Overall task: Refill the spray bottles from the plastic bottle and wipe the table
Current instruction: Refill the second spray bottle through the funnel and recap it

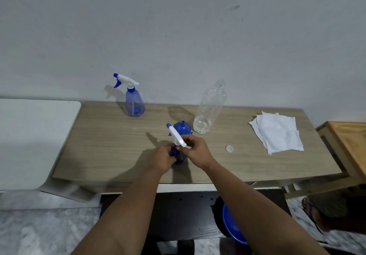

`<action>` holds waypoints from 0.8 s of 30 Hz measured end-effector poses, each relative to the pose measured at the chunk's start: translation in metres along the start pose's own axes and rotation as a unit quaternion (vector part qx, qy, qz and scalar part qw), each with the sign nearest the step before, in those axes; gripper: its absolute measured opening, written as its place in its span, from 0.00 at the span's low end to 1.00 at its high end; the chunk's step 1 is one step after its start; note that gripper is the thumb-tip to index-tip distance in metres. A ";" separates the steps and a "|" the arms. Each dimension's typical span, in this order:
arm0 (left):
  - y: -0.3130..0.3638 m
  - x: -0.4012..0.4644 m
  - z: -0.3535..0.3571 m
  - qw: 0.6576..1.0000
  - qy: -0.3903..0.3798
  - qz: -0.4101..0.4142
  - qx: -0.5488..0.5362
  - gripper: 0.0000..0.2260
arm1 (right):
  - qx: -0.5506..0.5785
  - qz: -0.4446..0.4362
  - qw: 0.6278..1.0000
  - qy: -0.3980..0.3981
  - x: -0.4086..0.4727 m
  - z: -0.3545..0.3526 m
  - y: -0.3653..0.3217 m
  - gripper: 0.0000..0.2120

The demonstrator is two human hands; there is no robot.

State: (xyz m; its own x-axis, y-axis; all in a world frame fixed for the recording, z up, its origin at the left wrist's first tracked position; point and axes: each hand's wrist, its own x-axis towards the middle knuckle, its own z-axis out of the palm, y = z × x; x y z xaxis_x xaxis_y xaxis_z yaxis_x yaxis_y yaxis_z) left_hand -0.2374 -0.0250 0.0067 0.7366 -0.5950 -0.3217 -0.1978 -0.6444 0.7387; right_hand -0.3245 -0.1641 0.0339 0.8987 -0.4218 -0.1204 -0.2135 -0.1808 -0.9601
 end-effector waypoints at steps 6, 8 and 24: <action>0.000 -0.002 0.000 1.000 0.005 0.003 -0.014 0.17 | -0.017 0.016 1.000 0.021 0.002 0.005 0.006 0.13; -0.001 -0.002 0.000 1.000 0.005 0.001 -0.020 0.18 | -0.019 0.018 0.999 0.044 0.001 0.009 0.010 0.12; 0.005 -0.009 -0.001 1.000 0.019 -0.020 -0.002 0.12 | -0.030 0.007 0.994 0.108 -0.013 0.025 0.013 0.18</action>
State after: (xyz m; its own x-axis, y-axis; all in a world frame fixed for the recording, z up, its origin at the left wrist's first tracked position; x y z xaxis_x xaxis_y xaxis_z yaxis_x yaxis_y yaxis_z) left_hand -0.2442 -0.0224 0.0143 0.7677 -0.5497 -0.3293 -0.1642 -0.6655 0.7281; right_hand -0.3296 -0.1384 0.0165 0.7938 -0.6042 -0.0701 -0.2535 -0.2238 -0.9411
